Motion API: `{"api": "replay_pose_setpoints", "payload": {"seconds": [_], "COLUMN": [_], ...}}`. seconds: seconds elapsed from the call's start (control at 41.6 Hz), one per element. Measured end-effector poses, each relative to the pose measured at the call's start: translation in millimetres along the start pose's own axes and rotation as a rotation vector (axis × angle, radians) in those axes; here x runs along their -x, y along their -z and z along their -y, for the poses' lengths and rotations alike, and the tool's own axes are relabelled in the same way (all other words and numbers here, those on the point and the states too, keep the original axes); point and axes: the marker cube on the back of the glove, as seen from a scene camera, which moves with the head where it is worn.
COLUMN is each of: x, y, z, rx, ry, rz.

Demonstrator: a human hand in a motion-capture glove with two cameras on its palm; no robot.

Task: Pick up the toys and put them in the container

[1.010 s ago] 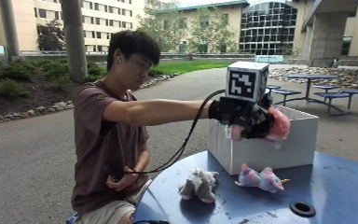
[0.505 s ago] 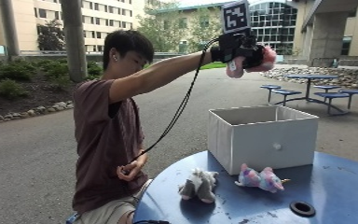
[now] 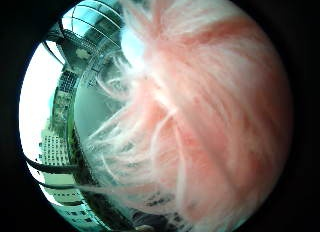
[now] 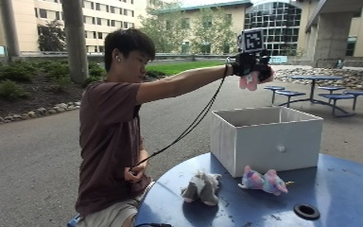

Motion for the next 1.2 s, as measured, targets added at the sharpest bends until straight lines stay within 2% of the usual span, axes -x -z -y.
{"api": "replay_pose_setpoints", "payload": {"seconds": [0.072,0.168,0.288,0.433,0.625,0.673,0.745,0.769,0.914,1.058,1.202], "x": [53.2,87.5,72.9,64.7,8.6,15.1,10.9,5.5,-49.1,-121.3,-174.0], "y": [-6.4,-22.5,-31.1,-21.5,-11.9,-6.9,-1.5,-0.3,10.0,15.9,9.4], "z": [21.0,30.3,19.3,13.8,-12.3,-11.0,-9.8,-12.8,-60.2,-106.1,-155.9], "rx": [0.024,0.189,0.249,0.243,0.207,0.202,0.205,0.204,0.16,0.143,0.145], "ry": [-0.024,0.001,0.112,0.09,0.061,-0.031,-0.279,-0.316,-0.105,-0.266,-0.325], "rz": [0.038,0.044,0.036,0.068,0.054,0.093,0.152,0.159,0.144,0.1,0.064]}}
